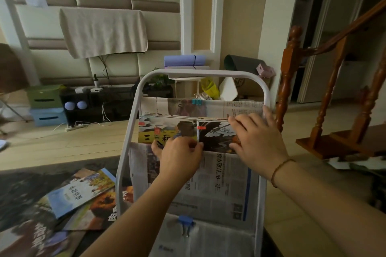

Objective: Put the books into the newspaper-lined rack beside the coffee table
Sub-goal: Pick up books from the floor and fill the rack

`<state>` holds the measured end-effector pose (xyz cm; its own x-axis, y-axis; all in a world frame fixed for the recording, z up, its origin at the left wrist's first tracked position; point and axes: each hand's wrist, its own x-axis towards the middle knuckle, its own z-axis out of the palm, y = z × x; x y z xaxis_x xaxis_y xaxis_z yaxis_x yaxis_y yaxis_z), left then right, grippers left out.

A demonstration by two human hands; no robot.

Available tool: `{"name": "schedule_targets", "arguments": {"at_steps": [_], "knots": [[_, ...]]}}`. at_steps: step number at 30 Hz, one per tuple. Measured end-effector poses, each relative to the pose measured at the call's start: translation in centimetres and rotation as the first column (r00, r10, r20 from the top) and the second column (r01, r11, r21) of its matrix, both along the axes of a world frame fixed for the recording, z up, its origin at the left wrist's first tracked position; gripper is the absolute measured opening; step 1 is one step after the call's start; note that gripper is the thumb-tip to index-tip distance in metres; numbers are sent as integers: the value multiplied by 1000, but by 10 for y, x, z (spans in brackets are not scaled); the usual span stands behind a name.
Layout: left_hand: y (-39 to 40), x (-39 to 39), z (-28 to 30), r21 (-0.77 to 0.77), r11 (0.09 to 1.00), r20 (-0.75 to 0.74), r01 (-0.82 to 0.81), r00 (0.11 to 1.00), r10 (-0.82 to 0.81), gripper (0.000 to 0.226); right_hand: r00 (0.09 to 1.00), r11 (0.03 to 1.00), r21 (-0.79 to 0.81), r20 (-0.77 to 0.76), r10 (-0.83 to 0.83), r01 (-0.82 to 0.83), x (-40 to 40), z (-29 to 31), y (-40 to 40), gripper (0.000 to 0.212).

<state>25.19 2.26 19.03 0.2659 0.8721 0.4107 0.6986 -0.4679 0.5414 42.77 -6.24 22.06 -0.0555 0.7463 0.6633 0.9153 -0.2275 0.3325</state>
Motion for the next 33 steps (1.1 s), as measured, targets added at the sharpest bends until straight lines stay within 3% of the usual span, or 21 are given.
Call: {"name": "schedule_targets", "arguments": {"at_steps": [2,4,5,7,9,10,11,15,20,25,26,27,29,31,33], "knots": [[-3,1,3,5,1000,66,4,998,-4,24,999,1000,27,-49,4,-3,-1,-3,-3,70],[-5,1,7,5,1000,100,-6,995,5,20,956,979,175,-253,152,-109,-1,-13,-13,74],[-6,1,9,8,1000,106,-12,994,11,19,862,941,301,-424,278,-155,-2,-22,-22,76],[-5,1,10,13,1000,106,-20,994,18,18,499,885,452,-745,442,-110,-7,-45,-42,77],[-5,1,10,13,1000,92,-19,996,18,20,141,925,371,-915,379,-79,-16,-73,-54,76],[-6,2,10,12,1000,88,-20,996,19,20,36,939,328,-942,333,-103,-21,-84,-56,75],[-7,3,11,9,1000,89,-25,996,24,20,1,941,314,-949,316,-125,-24,-92,-55,73],[-10,5,11,13,999,112,-42,993,40,20,35,941,304,-949,312,-145,-22,-105,-48,75],[-18,8,5,-3,999,140,-44,989,44,27,-14,942,291,-956,293,-170,-23,-103,-51,61],[-21,-5,0,-16,999,85,47,995,-45,26,-37,965,211,-978,208,-153,-31,-101,-55,69],[-22,-10,-1,7,996,44,90,995,-90,28,51,978,182,-981,187,-100,-33,-101,-58,78],[-23,-17,-2,40,990,10,134,991,-135,34,214,985,172,-962,169,-5,-38,-101,-59,89],[-27,-38,-3,108,971,-27,212,977,-211,49,458,946,306,-860,225,110,-61,-101,-64,96],[-30,-73,-8,210,947,-58,243,970,-236,54,601,875,477,-677,425,-82,-102,-95,-62,77],[-31,-119,-16,274,927,-132,258,964,-229,51,641,794,478,-485,595,-375,-149,-90,-54,61]]}}
